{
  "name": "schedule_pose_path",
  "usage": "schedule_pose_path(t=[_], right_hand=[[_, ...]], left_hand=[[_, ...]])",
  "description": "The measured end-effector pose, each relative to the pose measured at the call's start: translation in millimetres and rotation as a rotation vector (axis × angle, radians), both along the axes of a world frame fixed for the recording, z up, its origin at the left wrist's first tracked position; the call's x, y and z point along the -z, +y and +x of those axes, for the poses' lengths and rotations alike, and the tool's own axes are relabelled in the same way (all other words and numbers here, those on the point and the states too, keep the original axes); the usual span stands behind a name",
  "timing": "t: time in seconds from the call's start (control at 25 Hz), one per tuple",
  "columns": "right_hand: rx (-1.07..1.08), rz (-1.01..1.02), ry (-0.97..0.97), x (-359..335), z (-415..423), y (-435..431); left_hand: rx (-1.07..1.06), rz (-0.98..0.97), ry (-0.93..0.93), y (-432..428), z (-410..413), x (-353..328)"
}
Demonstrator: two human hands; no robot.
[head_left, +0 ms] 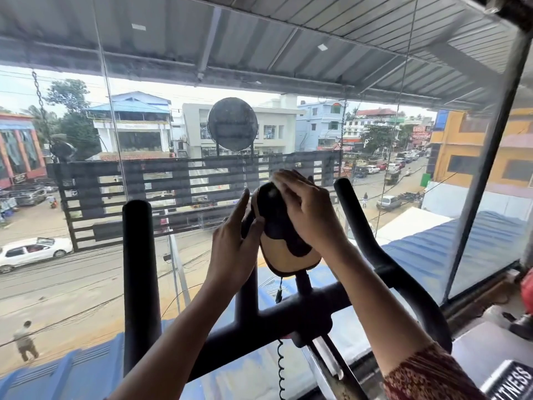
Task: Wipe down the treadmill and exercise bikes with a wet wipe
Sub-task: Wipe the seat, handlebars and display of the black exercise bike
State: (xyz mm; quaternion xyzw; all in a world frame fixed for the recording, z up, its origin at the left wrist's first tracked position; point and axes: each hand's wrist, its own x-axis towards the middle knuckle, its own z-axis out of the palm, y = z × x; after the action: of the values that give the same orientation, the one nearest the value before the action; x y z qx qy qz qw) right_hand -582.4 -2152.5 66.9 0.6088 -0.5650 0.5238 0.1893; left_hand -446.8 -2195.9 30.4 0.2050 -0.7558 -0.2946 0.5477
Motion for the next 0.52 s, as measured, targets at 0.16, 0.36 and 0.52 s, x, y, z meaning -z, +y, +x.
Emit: schedule_pose_path(t=[0.16, 0.36, 0.52], right_hand=[[-0.005, -0.028, -0.429, 48, -6, 33], [-0.068, -0.046, 0.006, 36, 14, 13], [-0.005, 0.018, -0.275, 3, -14, 1]], left_hand=[[-0.051, -0.091, -0.079, 3, 1, 1], [-0.035, -0.134, -0.092, 1, 1, 1], [-0.04, -0.117, -0.109, 1, 3, 4]])
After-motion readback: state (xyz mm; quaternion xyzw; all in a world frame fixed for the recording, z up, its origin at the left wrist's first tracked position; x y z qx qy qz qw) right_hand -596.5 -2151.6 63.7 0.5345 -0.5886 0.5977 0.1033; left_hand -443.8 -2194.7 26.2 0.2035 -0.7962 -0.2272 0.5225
